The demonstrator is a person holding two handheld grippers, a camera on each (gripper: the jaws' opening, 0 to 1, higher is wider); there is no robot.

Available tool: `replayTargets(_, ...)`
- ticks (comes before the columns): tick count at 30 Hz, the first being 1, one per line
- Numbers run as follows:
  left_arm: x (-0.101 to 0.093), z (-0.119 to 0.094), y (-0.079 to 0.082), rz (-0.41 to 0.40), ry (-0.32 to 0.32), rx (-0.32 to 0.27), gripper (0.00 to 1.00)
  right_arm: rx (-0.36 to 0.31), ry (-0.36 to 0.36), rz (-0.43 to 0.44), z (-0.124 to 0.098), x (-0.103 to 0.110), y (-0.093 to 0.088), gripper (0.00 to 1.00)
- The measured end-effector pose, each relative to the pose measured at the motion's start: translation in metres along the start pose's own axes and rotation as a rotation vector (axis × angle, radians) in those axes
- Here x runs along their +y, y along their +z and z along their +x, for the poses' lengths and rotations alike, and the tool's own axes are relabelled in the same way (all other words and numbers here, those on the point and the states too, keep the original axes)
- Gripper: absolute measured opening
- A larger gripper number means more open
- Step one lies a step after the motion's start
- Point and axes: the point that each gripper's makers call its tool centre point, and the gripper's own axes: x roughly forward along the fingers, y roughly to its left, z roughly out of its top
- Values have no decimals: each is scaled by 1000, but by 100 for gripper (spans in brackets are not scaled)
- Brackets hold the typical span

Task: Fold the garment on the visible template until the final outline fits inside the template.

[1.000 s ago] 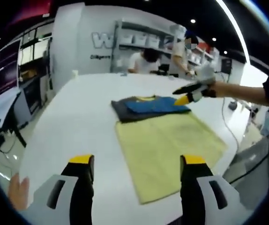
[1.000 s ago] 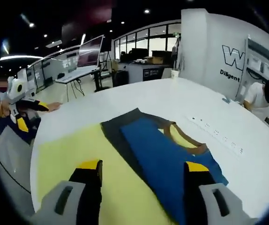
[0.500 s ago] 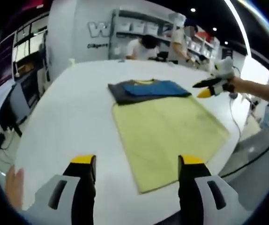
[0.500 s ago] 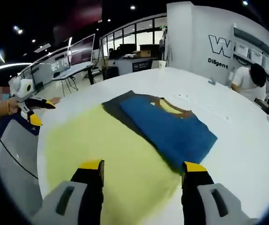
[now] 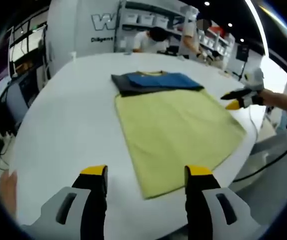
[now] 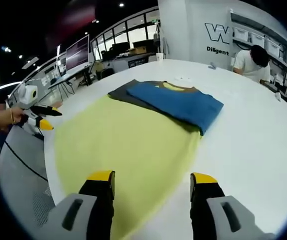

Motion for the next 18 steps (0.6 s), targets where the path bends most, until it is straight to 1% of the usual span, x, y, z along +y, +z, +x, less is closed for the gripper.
replayTargets(2,-1,3,-5,2,-9,15,54,11,1,3,-3,3,-6,57)
replayTargets(6,-3,7,-16,30,-25,63,50,11,-8,-8,-10,9,-16,50)
replayTargets(7,-6,7,-18,52,-29,78,50,25,-2,-6,-12,12,-24,48)
replayTargets(8,-9,7,-19,58,-29,91,49,30,1,-9,-14,14,-27,47)
replayTargets(10,-9,7,-21,68,-34,102,48,40,2,-16,-17,17,-36,44)
replayTargets(12,-12,7,-20,73,-37,106,46,44,1,-19,-24,20,-43,42)
replayTargets(16,-15,8,-22,55,-39,115,43,59,-6,-20,-31,22,-54,38)
replayTargets(18,-13,9,-22,49,-32,113,40,71,-10,-29,-36,22,-61,35)
